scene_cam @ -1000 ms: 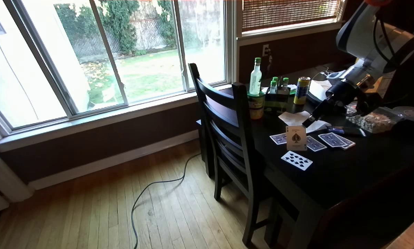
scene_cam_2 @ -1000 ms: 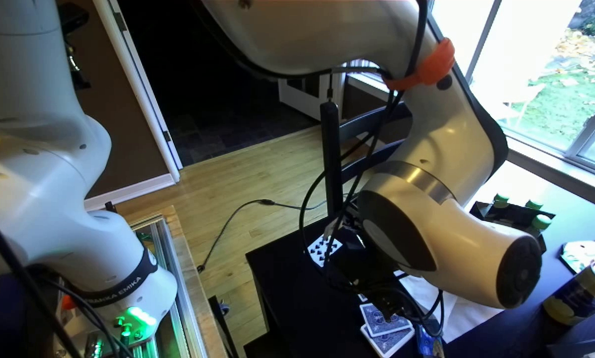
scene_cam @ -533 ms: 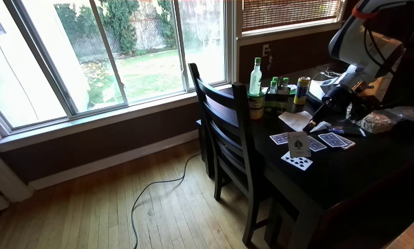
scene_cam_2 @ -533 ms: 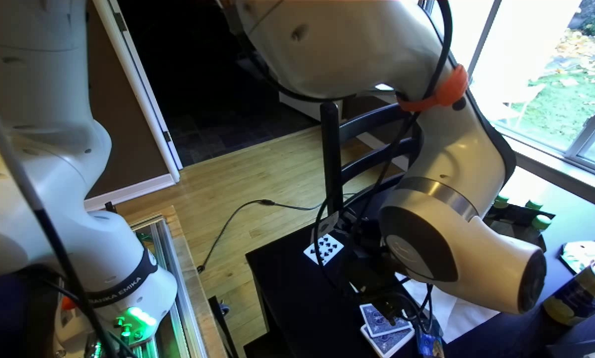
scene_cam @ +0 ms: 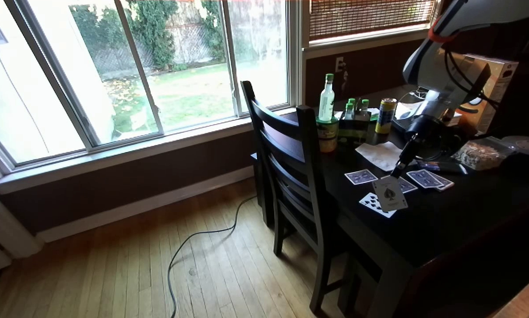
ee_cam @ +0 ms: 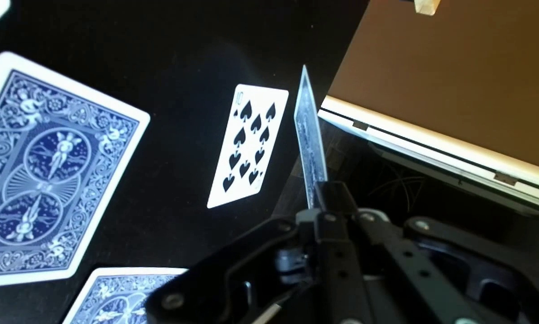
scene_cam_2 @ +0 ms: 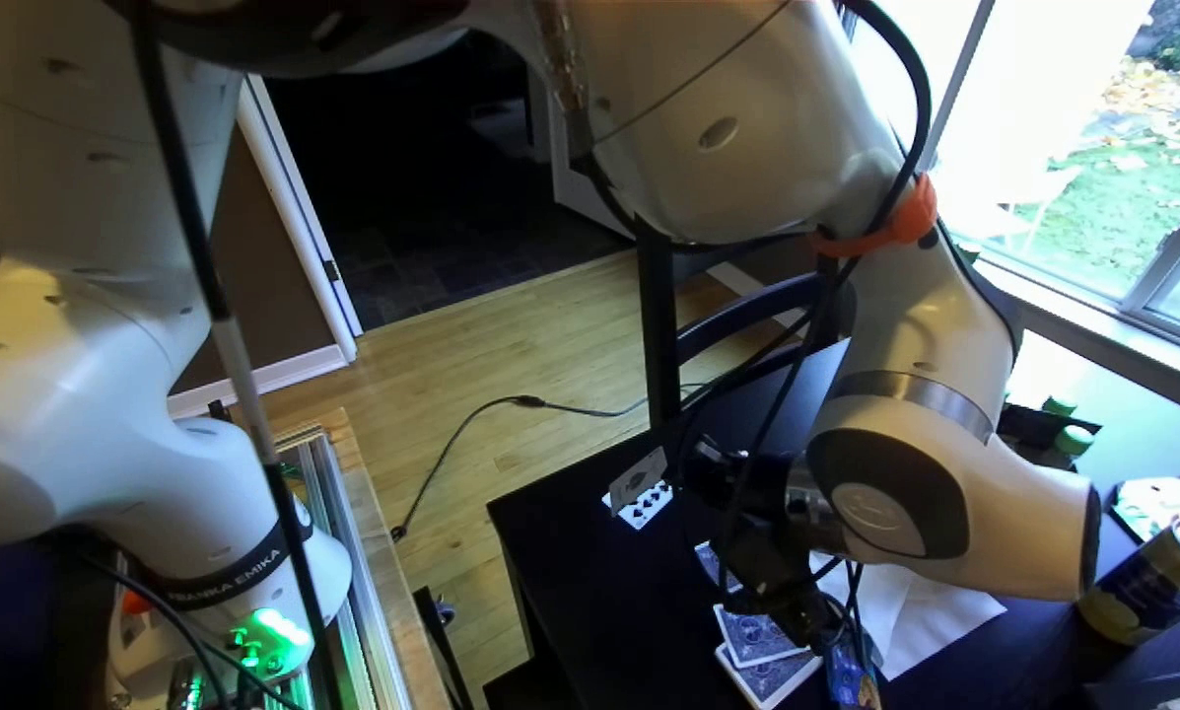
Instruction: Flip one card over
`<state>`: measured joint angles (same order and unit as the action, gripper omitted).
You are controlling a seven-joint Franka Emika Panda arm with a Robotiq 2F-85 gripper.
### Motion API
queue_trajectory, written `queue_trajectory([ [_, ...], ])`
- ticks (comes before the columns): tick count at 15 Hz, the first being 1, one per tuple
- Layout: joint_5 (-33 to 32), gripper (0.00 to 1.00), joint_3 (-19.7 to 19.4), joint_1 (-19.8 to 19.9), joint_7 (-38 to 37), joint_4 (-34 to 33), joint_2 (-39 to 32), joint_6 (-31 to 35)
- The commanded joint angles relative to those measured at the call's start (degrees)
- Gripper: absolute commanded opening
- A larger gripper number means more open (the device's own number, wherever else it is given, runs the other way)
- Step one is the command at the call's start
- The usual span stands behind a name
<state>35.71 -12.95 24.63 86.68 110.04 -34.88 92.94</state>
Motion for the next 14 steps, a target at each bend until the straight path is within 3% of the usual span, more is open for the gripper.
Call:
queue_trajectory([
  [1, -4.26, 0.0, 1.49, 0.6, -2.78, -4.88, -3.28, -2.31],
  [6, -6.41, 0.0, 2.99, 0.28, -3.59, -5.88, -3.87, -0.95],
  [7, -6.76, 0.26, 3.24, 0.2, -3.9, -5.88, -3.74, -0.71],
  [9, -6.89, 0.33, 3.33, -0.09, -4.5, -4.21, -2.04, 1.57],
  [14, -6.24, 0.67, 2.16, -1.87, -11.13, 2.08, 3.7, 12.84],
])
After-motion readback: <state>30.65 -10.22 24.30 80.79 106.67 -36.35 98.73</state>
